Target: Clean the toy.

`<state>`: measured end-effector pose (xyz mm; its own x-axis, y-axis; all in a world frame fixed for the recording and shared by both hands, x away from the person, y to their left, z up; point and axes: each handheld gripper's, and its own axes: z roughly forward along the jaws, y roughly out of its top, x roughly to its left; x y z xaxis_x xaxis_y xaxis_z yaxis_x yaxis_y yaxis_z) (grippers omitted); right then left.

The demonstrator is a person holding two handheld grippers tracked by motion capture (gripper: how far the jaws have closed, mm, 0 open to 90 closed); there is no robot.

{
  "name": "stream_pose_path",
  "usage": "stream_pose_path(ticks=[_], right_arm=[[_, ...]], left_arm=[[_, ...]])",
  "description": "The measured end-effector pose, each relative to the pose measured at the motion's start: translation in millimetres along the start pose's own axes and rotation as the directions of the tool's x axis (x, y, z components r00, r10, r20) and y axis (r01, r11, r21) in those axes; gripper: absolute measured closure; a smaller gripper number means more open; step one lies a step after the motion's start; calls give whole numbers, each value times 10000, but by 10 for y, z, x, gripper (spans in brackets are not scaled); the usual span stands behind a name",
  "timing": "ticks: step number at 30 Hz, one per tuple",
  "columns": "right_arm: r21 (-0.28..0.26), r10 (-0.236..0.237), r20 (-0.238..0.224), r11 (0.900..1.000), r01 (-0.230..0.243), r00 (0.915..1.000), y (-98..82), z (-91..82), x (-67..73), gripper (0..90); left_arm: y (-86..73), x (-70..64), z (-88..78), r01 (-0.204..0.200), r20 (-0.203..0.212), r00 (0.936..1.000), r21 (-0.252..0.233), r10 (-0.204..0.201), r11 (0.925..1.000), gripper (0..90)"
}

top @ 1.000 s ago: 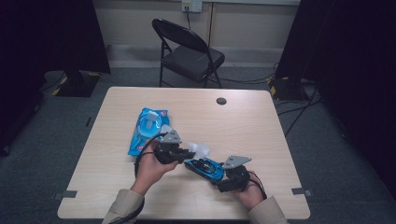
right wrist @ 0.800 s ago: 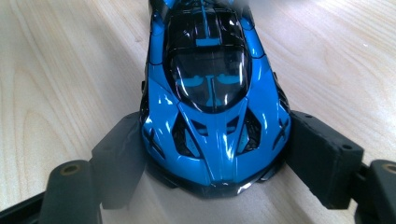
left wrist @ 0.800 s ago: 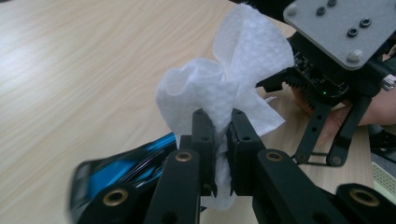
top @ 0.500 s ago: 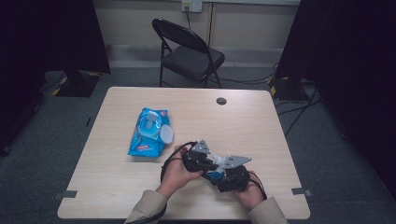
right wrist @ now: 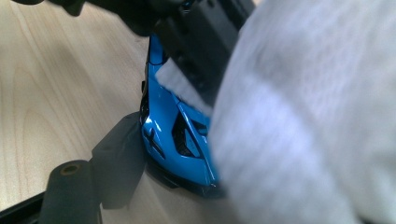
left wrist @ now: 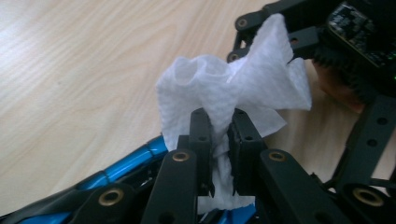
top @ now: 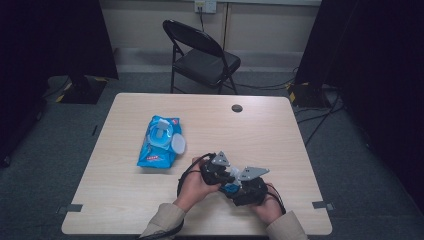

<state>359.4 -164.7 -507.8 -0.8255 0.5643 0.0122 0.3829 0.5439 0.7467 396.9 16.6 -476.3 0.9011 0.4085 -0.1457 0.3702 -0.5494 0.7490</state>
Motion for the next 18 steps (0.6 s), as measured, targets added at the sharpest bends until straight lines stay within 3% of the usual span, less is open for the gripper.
stream_pose_path(ticks=[8,12,18], right_arm=[[-2,0,-5,10000,0,10000,0,0,0,240],[-3,2,-9,10000,-2,10000,-1,0,0,240],[-3,2,-16,10000,-2,10000,-1,-1,-1,240]], left_arm=[[-8,88,-26,84,-95,9999,-139,-85,9999,815],[1,108,-64,-59,-394,9992,-83,56,9999,818],[-17,169,-100,160,-378,9991,-209,-168,9997,820]])
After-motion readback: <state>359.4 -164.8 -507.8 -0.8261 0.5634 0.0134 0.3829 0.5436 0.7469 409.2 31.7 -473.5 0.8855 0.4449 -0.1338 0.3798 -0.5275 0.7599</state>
